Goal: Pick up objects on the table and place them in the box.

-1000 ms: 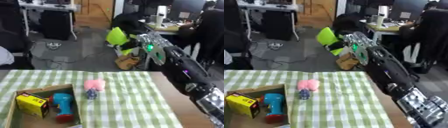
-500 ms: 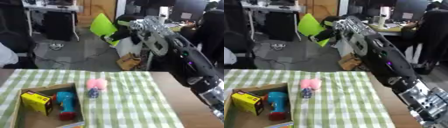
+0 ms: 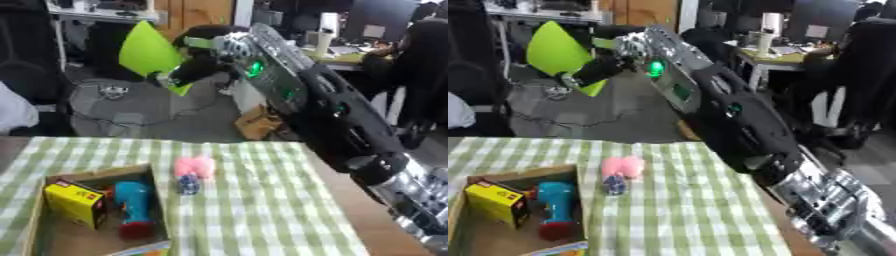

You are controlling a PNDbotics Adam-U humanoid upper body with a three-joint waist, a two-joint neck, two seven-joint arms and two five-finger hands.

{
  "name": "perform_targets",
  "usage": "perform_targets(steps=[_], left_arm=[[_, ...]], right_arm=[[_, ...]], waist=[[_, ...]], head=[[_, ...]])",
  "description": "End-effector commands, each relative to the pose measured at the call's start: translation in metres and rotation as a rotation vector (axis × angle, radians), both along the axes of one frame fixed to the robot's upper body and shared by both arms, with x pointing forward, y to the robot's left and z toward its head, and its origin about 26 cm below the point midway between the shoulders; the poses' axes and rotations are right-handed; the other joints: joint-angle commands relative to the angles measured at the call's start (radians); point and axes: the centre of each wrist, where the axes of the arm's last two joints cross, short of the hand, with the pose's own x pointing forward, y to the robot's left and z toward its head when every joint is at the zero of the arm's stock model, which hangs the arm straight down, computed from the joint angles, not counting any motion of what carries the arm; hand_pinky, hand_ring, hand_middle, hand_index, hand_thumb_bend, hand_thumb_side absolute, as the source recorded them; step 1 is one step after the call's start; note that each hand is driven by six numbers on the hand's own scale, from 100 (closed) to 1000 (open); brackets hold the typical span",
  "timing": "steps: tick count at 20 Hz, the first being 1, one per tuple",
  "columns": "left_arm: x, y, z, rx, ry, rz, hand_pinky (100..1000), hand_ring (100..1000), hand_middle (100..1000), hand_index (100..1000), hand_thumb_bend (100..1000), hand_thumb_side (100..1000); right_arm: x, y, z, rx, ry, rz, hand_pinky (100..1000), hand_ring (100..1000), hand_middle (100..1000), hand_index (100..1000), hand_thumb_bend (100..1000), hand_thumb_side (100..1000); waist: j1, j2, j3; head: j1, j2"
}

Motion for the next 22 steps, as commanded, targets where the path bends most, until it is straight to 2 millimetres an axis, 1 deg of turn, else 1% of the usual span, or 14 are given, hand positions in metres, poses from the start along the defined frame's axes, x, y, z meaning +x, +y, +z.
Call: perform_targets(steps=[1,9,17,22], left_arm=[[-0.002,-0.004,0.007,0.000,-0.033,-0.015,832,863,789,865,209,1000],[-0.001,-0.008,0.008,-0.021,-0.045,-0.031,832,862,787,864,210,1000],[-0.001,-0.010,0.009,-0.033,-0.052,-0.036,831,861,786,861,211,1000],[-0.001,-0.011,0.010,-0.036,-0.057,-0.042,830,861,786,861,212,1000]], right_arm=[[-0.003,0.011,0.007,0.001,-0.044,0.016,100,100,100,152,100,782],[0.003,0.036,-0.016,0.007,-0.127,0.040,100,100,100,150,100,792],[0.010,0.043,-0.038,0.003,-0.228,-0.001,100,100,100,151,100,778],[0.013,0.047,-0.054,-0.019,-0.294,0.002,100,100,100,152,100,777]], waist=[[0.012,-0.013,0.004],[0.015,0.006,0.032],[0.017,0.013,0.044],[0.019,0.018,0.049]], head=[[-0.013,-0.015],[-0.050,-0.043],[-0.060,-0.069],[-0.064,-0.078]])
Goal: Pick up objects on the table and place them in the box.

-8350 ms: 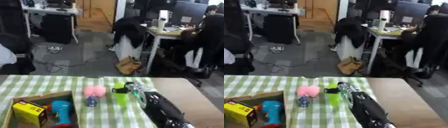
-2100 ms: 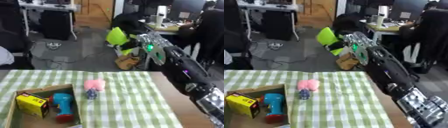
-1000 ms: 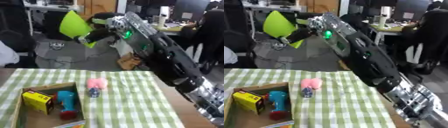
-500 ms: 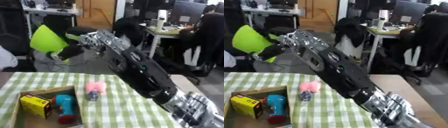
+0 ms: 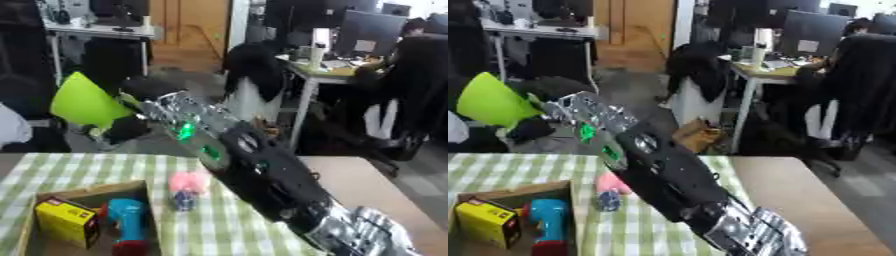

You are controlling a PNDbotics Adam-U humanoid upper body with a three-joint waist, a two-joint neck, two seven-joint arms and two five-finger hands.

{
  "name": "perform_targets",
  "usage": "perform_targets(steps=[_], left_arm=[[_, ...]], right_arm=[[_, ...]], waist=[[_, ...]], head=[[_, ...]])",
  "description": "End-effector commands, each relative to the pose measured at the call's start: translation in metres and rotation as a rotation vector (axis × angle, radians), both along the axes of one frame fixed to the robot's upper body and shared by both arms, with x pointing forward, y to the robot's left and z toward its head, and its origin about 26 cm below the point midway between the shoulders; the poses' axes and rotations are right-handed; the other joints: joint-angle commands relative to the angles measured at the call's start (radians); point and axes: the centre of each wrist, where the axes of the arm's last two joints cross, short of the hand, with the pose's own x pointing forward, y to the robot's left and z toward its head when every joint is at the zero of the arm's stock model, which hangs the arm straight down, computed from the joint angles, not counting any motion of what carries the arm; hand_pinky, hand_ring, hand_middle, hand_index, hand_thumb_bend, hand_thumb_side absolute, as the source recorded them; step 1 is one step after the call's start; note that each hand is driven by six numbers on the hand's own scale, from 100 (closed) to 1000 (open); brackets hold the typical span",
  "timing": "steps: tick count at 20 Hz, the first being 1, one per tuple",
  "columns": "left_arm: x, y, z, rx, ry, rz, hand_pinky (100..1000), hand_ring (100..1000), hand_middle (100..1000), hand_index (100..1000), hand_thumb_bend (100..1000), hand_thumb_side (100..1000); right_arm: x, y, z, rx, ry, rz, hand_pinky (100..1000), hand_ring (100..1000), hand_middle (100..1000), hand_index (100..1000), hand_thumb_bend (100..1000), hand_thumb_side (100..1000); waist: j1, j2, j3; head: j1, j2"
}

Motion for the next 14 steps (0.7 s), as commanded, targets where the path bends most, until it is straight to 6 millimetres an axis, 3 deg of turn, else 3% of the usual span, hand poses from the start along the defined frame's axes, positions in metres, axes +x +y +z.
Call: perform_targets(steps=[1,14], left_arm=[[-0.002,-0.003,0.009,0.003,-0.040,-0.013,831,861,786,861,211,1000],[-0.001,-0.006,0.013,-0.004,-0.056,-0.028,830,861,786,861,212,1000]], right_arm=[[0.002,0.000,0.003,-0.011,-0.077,-0.002,100,100,100,152,100,776],[0.015,-0.001,-0.045,-0.065,-0.177,0.054,100,100,100,153,100,783]], waist=[[0.019,0.010,0.001],[0.024,0.026,0.009]], head=[[-0.006,-0.017],[-0.013,-0.031]])
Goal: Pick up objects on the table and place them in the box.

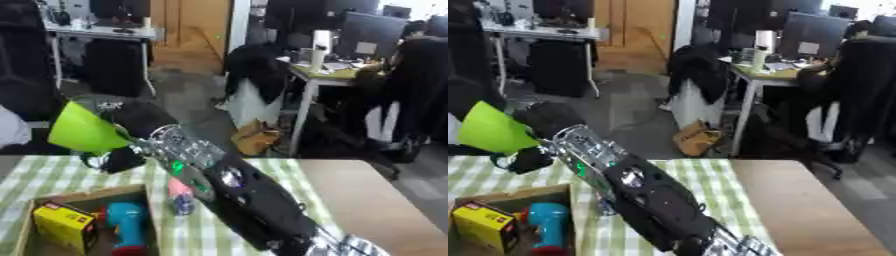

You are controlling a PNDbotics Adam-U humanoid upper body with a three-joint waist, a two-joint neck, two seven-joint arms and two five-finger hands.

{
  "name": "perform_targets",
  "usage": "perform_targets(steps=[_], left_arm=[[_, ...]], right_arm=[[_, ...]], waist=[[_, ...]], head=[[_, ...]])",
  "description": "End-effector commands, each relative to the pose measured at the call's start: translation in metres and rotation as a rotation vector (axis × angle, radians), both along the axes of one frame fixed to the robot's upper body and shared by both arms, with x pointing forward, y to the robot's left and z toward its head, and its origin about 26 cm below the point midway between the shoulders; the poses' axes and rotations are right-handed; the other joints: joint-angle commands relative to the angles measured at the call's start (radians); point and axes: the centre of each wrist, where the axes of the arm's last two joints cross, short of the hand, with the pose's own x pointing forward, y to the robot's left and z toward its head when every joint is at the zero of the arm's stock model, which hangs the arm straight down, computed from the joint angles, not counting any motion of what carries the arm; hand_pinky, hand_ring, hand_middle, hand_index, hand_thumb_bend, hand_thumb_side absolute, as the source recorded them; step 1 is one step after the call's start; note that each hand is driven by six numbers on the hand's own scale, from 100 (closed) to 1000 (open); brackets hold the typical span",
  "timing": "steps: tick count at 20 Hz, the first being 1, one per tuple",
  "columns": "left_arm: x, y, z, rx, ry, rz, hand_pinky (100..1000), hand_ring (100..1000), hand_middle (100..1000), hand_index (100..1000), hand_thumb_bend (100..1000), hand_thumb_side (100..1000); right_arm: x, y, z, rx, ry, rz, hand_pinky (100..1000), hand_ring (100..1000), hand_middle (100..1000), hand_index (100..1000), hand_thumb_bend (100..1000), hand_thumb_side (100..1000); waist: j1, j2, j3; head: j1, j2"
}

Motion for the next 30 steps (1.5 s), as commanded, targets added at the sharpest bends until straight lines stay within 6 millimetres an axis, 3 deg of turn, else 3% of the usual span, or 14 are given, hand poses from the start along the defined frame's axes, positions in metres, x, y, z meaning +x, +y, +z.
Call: perform_targets(steps=[1,16,23,30], left_arm=[[-0.002,-0.003,0.009,0.004,-0.040,-0.015,830,861,786,860,213,1000],[-0.002,-0.004,0.012,0.000,-0.055,-0.018,830,861,786,860,214,1000],[-0.002,-0.005,0.012,0.000,-0.059,-0.019,830,862,786,861,217,1000],[-0.002,-0.007,0.013,-0.003,-0.062,-0.026,831,862,786,861,218,1000]], right_arm=[[0.004,-0.010,-0.004,0.004,-0.033,0.010,100,100,100,153,100,784],[0.019,-0.029,-0.070,0.023,-0.012,0.120,100,100,100,153,100,801],[0.021,-0.029,-0.106,0.024,-0.030,0.172,100,100,100,156,100,827],[0.023,-0.027,-0.115,0.046,-0.027,0.198,100,100,100,157,100,836]], waist=[[0.024,0.011,0.001],[0.026,0.022,0.005],[0.026,0.021,0.007],[0.025,0.025,0.010]], head=[[-0.004,-0.017],[-0.006,-0.019],[0.026,-0.007],[0.023,-0.010]])
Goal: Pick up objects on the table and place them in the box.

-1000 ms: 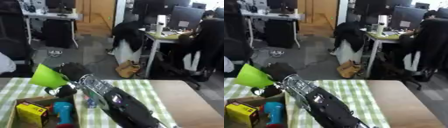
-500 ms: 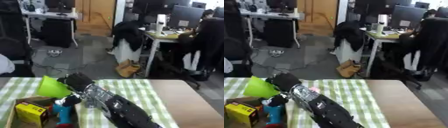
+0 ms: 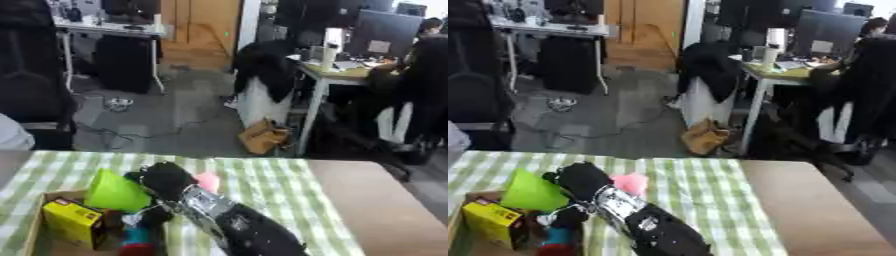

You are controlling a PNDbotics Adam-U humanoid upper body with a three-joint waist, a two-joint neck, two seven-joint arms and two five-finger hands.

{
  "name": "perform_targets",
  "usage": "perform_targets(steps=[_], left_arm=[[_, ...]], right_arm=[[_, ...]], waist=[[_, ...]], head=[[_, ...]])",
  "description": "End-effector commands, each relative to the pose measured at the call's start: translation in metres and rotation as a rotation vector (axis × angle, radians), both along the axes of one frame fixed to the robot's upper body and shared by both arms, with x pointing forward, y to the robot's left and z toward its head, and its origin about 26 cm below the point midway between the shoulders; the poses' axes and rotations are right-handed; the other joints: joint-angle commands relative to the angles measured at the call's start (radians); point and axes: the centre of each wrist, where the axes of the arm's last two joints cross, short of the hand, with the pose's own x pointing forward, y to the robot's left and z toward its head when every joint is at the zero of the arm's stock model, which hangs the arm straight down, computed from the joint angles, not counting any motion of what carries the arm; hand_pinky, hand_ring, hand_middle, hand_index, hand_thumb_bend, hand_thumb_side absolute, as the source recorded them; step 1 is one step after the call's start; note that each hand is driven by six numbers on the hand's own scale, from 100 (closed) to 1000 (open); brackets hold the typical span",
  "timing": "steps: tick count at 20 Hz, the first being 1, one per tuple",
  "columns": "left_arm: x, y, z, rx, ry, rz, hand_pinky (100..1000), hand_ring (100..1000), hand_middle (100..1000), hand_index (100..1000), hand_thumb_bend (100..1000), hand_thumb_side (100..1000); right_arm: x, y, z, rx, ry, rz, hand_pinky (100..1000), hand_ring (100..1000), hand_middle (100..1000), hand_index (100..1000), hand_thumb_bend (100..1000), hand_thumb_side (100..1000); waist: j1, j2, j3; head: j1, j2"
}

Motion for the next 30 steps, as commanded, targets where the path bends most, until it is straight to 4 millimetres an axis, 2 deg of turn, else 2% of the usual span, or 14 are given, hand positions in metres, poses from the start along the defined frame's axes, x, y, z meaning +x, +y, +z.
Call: perform_targets(steps=[1,9,14,30], left_arm=[[-0.002,-0.004,0.008,0.002,-0.039,-0.015,831,862,786,861,217,1000],[-0.002,-0.006,0.011,-0.003,-0.051,-0.025,831,862,785,860,218,1000],[-0.002,-0.008,0.012,-0.015,-0.061,-0.033,831,861,785,860,219,1000],[-0.001,-0.010,0.012,-0.033,-0.069,-0.040,831,861,784,860,223,1000]], right_arm=[[0.005,0.000,0.012,0.019,-0.030,0.005,100,100,100,157,100,836],[0.008,0.003,0.019,0.025,-0.041,0.022,100,100,100,156,100,835],[0.011,0.002,0.026,0.028,-0.118,0.066,100,100,100,159,100,829],[0.017,-0.013,0.008,0.026,-0.208,0.158,100,100,100,168,100,861]], waist=[[0.025,0.009,0.002],[0.024,0.022,0.012],[0.028,0.032,0.024],[0.033,0.038,0.031]], head=[[-0.004,-0.002],[-0.026,-0.014],[-0.037,-0.017],[-0.044,-0.039]])
